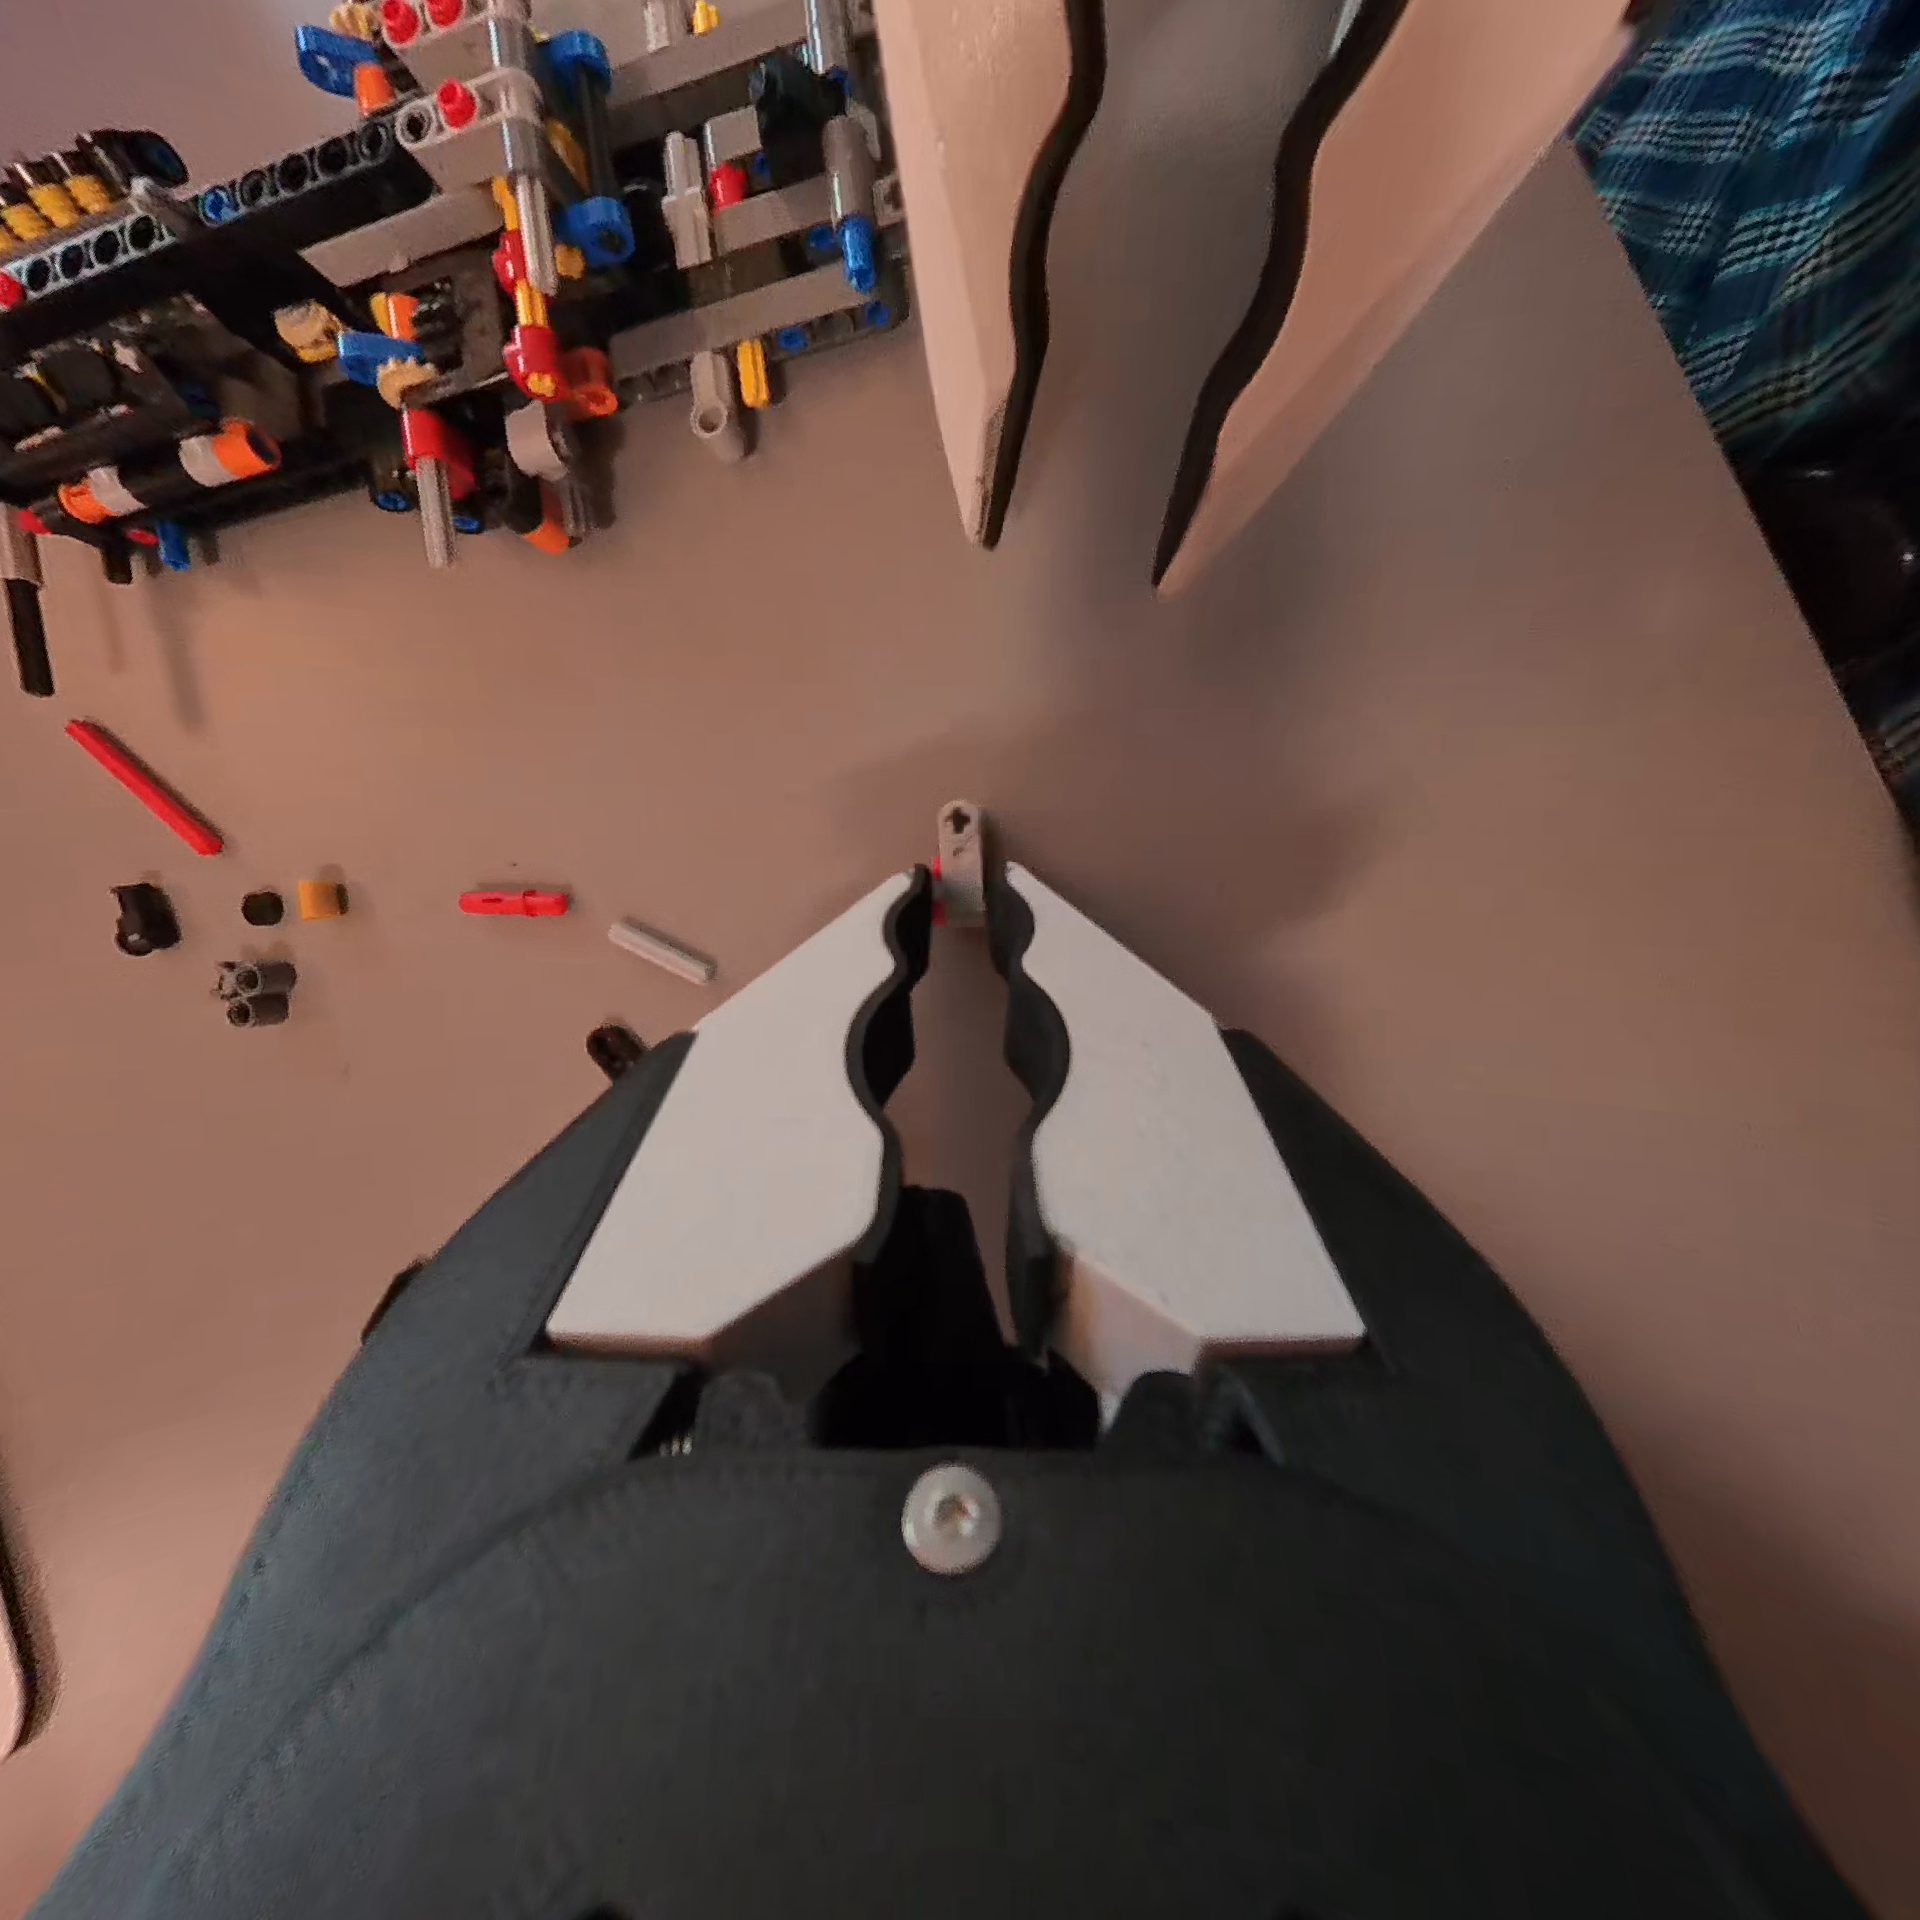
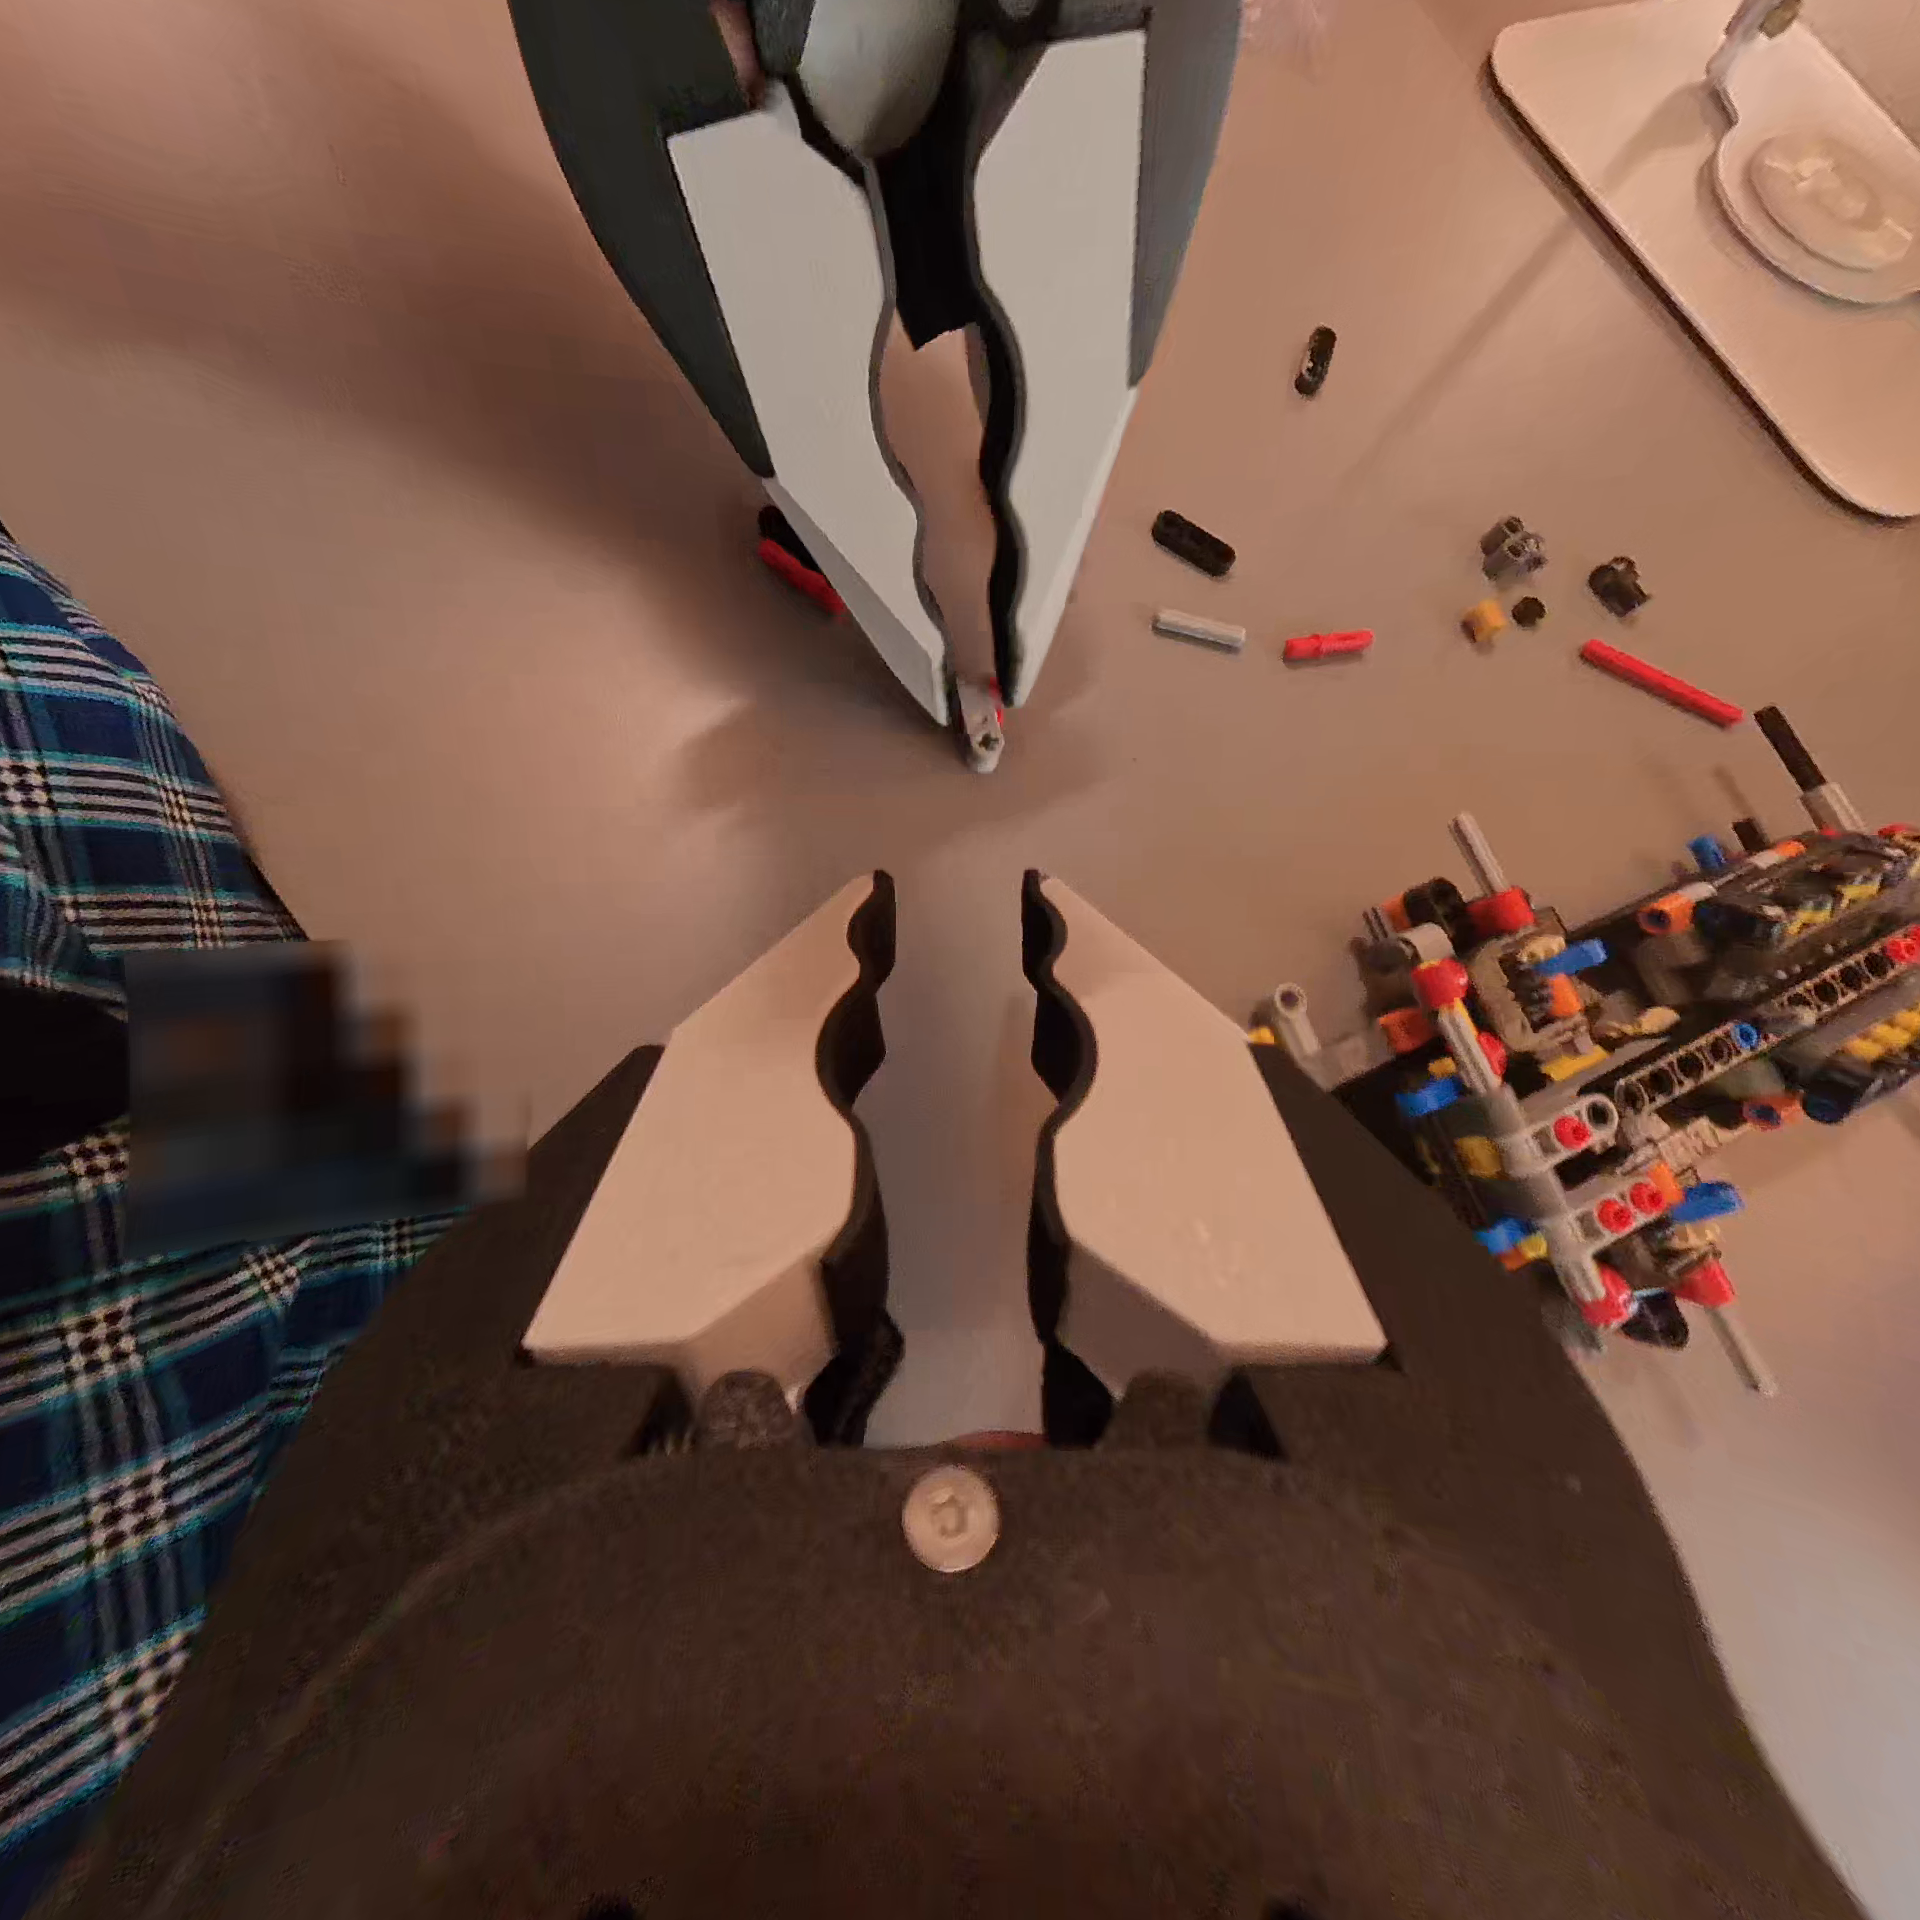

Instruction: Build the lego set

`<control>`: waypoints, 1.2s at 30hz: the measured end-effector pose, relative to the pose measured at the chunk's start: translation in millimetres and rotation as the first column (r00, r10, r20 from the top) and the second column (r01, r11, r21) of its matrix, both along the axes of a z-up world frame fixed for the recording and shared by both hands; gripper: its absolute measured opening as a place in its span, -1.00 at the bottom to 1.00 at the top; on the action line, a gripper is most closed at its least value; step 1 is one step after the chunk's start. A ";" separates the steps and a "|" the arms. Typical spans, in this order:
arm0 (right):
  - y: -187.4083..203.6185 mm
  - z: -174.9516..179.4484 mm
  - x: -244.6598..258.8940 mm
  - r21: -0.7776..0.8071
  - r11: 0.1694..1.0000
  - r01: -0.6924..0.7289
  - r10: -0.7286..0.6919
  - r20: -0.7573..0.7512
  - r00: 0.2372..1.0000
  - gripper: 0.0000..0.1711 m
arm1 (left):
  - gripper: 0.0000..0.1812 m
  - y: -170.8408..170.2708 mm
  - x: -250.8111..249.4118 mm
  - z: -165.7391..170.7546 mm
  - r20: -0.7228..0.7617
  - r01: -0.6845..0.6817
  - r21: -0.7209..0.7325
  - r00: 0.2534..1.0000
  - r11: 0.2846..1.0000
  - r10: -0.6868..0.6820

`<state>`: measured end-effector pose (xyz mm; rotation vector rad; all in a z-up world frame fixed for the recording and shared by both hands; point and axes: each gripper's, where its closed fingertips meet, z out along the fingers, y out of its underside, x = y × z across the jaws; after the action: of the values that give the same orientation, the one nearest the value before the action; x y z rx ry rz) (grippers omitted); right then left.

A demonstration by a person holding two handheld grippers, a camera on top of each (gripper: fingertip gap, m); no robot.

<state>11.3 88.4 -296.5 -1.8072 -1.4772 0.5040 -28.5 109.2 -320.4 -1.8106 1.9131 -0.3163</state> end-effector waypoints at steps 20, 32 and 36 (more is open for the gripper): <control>18.5 51.0 20.2 -0.454 0.875 0.171 -0.374 -0.406 0.834 -0.75 | -0.92 3.5 68.9 87.6 0.198 0.076 0.758 0.920 0.648 -0.339; 17.3 61.8 27.1 -0.511 0.846 0.153 -0.427 -0.476 0.768 -0.81 | -0.91 -0.5 74.2 99.7 0.223 0.060 0.810 0.889 0.584 -0.400; 18.7 65.1 28.4 -0.502 0.851 0.153 -0.425 -0.487 0.763 -0.75 | -0.91 -0.3 75.0 103.5 0.228 0.058 0.817 0.881 0.574 -0.414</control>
<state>39.6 107.1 -231.3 -1.9220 -0.6547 1.1808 46.5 108.9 -216.8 -0.7947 1.5992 0.0962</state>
